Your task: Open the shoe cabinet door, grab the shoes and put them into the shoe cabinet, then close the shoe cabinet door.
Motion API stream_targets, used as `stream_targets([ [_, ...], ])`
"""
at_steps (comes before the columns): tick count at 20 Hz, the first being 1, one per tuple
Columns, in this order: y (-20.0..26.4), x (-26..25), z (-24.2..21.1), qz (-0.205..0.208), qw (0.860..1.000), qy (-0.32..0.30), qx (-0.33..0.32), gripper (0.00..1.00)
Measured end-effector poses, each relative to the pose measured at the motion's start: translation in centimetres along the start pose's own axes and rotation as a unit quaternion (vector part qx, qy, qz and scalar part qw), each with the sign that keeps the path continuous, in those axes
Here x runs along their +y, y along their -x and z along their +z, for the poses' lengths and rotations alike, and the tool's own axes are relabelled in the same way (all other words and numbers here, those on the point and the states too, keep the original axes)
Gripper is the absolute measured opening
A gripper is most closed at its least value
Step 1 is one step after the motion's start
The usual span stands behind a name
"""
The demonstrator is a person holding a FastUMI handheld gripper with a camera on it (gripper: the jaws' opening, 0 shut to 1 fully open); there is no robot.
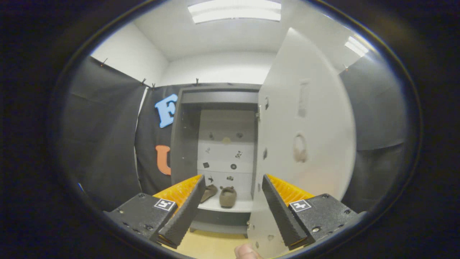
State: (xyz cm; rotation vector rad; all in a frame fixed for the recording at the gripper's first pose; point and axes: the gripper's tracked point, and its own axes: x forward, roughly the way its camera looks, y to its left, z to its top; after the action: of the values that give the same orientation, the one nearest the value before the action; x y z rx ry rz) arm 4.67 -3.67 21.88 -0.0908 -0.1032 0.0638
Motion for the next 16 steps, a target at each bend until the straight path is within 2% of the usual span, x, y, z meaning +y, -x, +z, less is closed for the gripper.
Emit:
stream_targets([
  [2, 3.1, -0.7, -0.3, 0.041, 0.999, -0.007, 0.008, 0.96],
  [5, 7.0, -3.0, -1.0, 0.062, 0.998, -0.005, 0.026, 0.97],
  [9, 10.0, -7.8, -1.1, 0.028, 0.999, 0.024, 0.019, 0.98],
  [16, 12.3, -17.3, -1.8, -0.015, 0.999, 0.02, 0.022, 0.98],
])
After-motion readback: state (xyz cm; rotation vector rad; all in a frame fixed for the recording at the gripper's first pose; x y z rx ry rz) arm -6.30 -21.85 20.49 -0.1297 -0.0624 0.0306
